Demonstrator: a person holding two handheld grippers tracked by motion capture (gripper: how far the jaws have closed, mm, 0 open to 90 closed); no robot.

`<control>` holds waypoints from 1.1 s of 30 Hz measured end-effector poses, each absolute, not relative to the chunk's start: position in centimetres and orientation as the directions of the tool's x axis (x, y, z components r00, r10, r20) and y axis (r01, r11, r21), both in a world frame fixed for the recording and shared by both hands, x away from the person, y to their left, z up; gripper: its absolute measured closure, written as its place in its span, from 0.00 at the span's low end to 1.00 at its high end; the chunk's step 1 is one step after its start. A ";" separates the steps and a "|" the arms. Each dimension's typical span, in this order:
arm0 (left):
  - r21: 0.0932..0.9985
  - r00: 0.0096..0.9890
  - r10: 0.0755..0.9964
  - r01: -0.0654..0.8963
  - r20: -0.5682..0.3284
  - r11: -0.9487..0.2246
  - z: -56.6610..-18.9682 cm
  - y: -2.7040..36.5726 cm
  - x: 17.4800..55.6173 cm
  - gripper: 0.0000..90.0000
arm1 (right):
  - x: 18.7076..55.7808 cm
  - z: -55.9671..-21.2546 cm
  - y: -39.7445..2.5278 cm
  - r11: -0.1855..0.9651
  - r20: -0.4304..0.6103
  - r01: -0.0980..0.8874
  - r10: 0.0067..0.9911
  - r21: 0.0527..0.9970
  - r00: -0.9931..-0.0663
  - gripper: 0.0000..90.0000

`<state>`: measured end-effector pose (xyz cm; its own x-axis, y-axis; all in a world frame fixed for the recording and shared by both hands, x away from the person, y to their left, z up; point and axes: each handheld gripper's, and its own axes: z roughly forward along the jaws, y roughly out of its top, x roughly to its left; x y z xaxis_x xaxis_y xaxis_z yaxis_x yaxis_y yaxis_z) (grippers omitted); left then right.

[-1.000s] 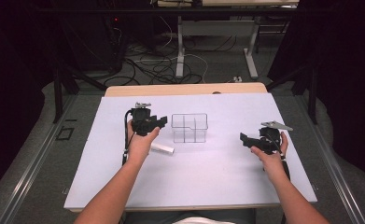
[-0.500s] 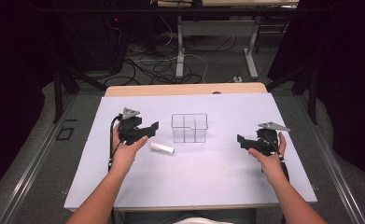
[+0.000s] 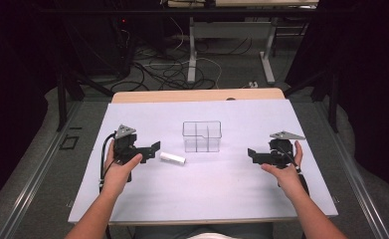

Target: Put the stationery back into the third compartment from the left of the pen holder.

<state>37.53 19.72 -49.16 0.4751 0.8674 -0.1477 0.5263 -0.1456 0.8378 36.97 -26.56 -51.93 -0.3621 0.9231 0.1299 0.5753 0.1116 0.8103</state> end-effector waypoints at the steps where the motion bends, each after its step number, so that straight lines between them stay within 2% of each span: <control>1: 0.840 0.478 0.865 0.524 -0.152 -0.142 -49.3 19.7 37.4 0.00 | 36.9 -51.9 -26.4 0.125 0.127 0.576 0.917 0.808 -0.378 0.00; 7: 0.851 0.474 0.871 0.504 -0.129 -0.148 -49.4 20.0 37.1 0.00 | 36.3 -51.1 -25.0 0.212 0.071 0.524 0.881 0.825 -0.469 0.17; 14: 0.859 0.441 0.885 0.501 -0.150 -0.104 -49.7 20.7 36.9 0.01 | 36.1 -50.0 -22.8 0.289 0.002 0.443 0.836 0.848 -0.549 0.25; 19: 0.852 0.409 0.896 0.519 -0.175 -0.070 -50.0 21.6 37.0 0.01 | 36.3 -49.2 -21.0 0.292 0.017 0.433 0.814 0.853 -0.581 0.35; 22: 0.855 0.403 0.894 0.517 -0.193 -0.048 -49.8 21.9 37.1 0.01 | 36.5 -48.6 -19.8 0.305 0.012 0.418 0.796 0.855 -0.605 0.38; 33: 0.847 0.382 0.901 0.530 -0.206 -0.031 -50.2 22.5 37.2 0.01 | 37.7 -47.6 -14.5 0.474 -0.059 0.343 0.650 0.811 -0.757 0.37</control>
<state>37.21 22.55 -50.19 0.3823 0.9007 -0.2062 0.5304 -0.0312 0.8472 37.75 -14.45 -47.57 -0.7574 0.6502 -0.0593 0.3430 0.4736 0.8112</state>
